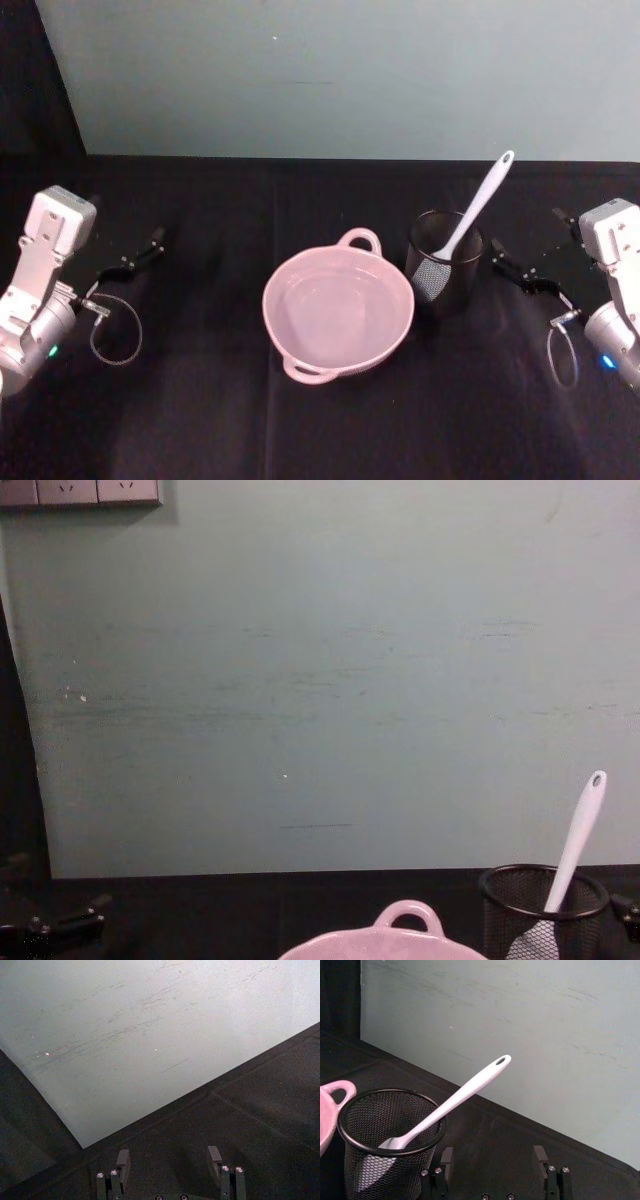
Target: Use the one hand to pick up the spoon and stir the clear water in the bowl.
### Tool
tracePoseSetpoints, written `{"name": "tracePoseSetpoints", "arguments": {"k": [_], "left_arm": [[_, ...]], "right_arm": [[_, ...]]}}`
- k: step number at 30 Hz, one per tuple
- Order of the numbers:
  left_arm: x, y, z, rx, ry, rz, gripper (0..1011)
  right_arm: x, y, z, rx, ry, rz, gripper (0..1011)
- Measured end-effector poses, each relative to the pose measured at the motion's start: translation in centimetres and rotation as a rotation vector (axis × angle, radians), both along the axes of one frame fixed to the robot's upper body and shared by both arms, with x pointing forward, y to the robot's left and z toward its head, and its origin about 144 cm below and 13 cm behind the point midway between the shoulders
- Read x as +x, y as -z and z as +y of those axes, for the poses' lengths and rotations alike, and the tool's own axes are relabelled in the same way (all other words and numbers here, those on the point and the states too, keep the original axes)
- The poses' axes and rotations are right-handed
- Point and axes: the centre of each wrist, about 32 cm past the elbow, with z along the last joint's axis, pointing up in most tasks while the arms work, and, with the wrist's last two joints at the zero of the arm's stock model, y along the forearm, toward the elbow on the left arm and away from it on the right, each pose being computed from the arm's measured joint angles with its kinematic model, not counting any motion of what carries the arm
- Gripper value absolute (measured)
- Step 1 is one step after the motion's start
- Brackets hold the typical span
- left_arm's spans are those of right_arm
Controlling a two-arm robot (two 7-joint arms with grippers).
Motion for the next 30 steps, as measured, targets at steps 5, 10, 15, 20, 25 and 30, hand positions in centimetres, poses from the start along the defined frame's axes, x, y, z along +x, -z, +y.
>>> {"name": "tracePoseSetpoints", "arguments": {"k": [5, 10, 15, 20, 25, 30], "left_arm": [[0.0, 0.0, 0.0, 0.0, 0.0, 0.0, 1011], [0.0, 0.0, 0.0, 0.0, 0.0, 0.0, 1011], [0.0, 0.0, 0.0, 0.0, 0.0, 0.0, 1011], [0.0, 0.0, 0.0, 0.0, 0.0, 0.0, 1011], [0.0, 0.0, 0.0, 0.0, 0.0, 0.0, 1011], [0.0, 0.0, 0.0, 0.0, 0.0, 0.0, 1011]], "right_arm": [[0.0, 0.0, 0.0, 0.0, 0.0, 0.0, 1004], [0.0, 0.0, 0.0, 0.0, 0.0, 0.0, 1004], [0.0, 0.0, 0.0, 0.0, 0.0, 0.0, 1004], [0.0, 0.0, 0.0, 0.0, 0.0, 0.0, 1004], [0.0, 0.0, 0.0, 0.0, 0.0, 0.0, 1004], [0.0, 0.0, 0.0, 0.0, 0.0, 0.0, 1004]]}}
